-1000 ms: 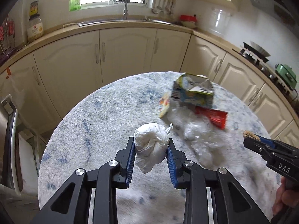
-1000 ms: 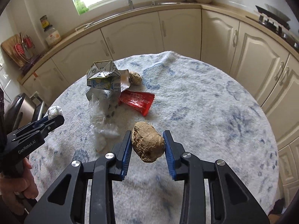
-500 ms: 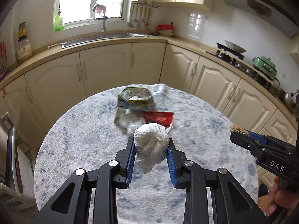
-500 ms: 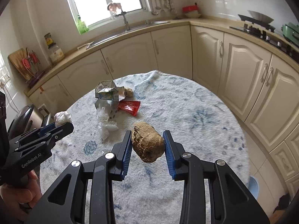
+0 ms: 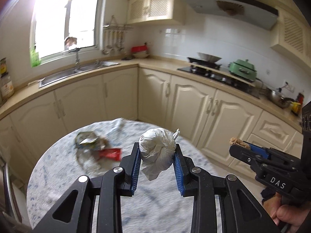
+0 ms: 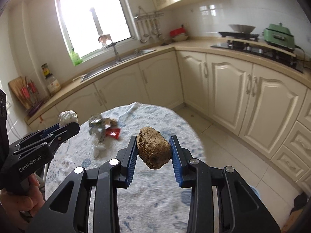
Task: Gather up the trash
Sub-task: 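Carry the tissue ball and brown lump over the blue bin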
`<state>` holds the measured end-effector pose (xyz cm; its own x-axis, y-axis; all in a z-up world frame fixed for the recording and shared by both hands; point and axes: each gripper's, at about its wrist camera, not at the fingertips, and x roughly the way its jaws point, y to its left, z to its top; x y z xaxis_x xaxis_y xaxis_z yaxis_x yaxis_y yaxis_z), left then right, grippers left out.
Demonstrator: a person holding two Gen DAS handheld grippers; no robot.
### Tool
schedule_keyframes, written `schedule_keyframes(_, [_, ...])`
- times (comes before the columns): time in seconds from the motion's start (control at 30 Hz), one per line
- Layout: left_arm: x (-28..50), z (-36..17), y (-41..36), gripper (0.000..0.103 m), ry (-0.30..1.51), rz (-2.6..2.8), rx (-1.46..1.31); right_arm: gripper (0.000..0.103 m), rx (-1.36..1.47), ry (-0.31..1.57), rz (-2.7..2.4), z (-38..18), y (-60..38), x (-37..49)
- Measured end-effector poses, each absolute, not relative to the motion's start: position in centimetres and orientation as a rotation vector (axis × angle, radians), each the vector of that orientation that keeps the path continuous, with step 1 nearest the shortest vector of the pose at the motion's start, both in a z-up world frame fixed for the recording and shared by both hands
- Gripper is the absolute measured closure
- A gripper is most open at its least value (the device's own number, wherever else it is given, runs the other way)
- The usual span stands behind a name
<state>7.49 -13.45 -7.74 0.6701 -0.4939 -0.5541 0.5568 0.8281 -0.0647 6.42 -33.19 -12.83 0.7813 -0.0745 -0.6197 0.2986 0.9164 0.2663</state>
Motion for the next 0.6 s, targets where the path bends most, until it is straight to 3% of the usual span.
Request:
schedule_keyframes(0.33, [3.5,-8.8,-25.4,0.075,0.565,-0.842,0.2,0.07,0.426,0.585,-0.461,-11.4,-43.3,-3.3])
schedule_keyframes(0.6, [2.0,-13.6,-35.2,0.075,0.69,-1.034,0.279,0.07,0.503,0.638,-0.644,-15.2,-50.2,-10.6])
